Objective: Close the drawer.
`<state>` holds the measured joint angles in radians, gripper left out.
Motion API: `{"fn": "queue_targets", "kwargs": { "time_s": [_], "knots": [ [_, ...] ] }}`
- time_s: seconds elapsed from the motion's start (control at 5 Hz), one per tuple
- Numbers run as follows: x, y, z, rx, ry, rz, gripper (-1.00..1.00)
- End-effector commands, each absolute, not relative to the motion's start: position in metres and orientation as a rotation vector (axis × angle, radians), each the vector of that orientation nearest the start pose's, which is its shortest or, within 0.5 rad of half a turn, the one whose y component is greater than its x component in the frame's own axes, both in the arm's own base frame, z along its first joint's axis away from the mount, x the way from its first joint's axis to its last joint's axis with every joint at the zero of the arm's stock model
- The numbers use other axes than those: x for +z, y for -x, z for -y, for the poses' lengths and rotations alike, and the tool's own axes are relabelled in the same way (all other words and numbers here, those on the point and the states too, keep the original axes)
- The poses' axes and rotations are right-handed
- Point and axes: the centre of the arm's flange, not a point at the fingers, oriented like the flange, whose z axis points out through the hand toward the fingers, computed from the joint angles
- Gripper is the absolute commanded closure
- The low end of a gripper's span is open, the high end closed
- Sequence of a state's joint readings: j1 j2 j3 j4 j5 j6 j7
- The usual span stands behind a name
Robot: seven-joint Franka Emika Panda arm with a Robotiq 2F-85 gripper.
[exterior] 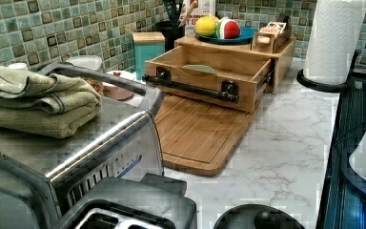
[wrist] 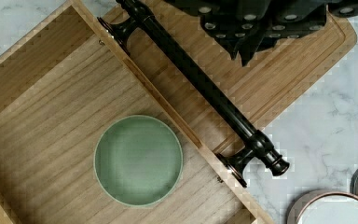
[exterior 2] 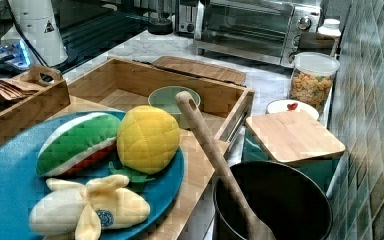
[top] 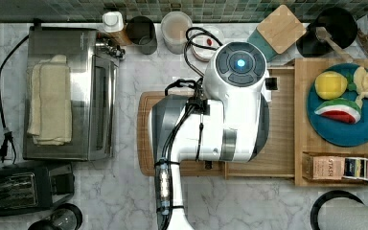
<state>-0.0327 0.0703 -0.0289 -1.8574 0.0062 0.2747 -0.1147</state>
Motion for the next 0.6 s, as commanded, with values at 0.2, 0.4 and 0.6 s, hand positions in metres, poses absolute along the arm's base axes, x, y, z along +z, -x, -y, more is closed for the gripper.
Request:
{"fn": "queue_targets", "kwargs": {
  "time_s": [0.2,0.4,0.6],
  "knots": [
    [0.472,-0.571,0.034,0.126,2.949,-1.134,1.0],
    [0.465,-0.568,0.023,0.151,2.996,-0.914,1.0],
    [0.458,-0.556,-0.008,0.043,3.001,-0.724,1.0]
  ]
}}
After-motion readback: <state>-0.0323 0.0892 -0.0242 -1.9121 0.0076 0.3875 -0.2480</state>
